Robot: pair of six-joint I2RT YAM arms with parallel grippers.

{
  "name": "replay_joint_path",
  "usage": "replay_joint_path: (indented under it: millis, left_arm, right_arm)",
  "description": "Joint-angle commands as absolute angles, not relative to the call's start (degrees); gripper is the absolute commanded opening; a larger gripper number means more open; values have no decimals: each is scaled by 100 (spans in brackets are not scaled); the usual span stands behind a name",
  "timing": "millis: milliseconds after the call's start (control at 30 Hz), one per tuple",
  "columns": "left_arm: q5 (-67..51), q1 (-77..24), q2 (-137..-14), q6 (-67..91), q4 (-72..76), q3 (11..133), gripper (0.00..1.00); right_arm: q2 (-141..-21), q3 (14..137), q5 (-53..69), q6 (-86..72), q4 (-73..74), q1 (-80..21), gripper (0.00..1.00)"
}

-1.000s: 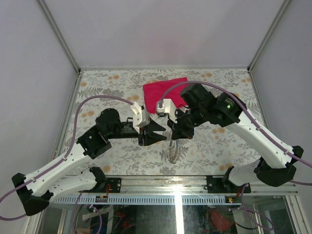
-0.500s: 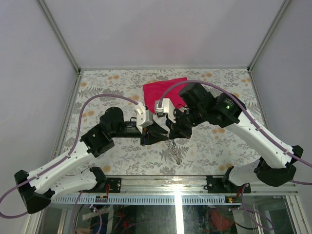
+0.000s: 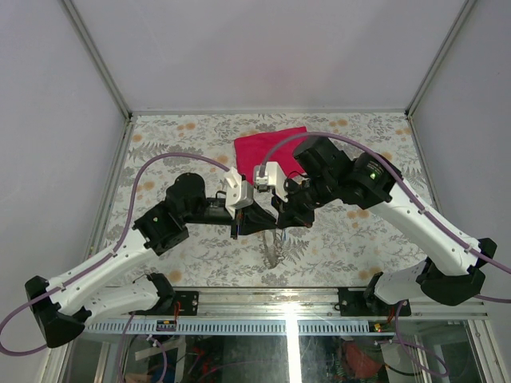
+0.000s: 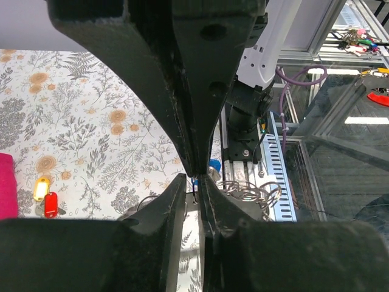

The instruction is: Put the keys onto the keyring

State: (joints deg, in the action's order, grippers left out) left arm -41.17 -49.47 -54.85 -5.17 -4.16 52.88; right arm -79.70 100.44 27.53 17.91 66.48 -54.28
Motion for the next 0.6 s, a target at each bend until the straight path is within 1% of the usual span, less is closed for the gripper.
replay_joint_path:
  millis: [0, 400, 500, 567]
  left_arm:
    - [-4235, -4960, -5523, -694, -402, 5570, 15]
    - [-4170, -4957, -5452, -789, -522, 5658, 17]
    - [-4157, -4960, -5432, -797, -534, 5661, 26]
    - [-4158, -4958, -5417, -801, -549, 5669, 27]
  right_arm:
    - [-7750, 10070, 2849, 1791, 6279, -5494, 0]
    - [-7712, 10024, 2694, 1779, 6336, -5493, 0]
    - [-7700, 10002, 2643, 1794, 6339, -5500, 0]
    - [-7692, 9996, 2620, 1792, 6345, -5494, 0]
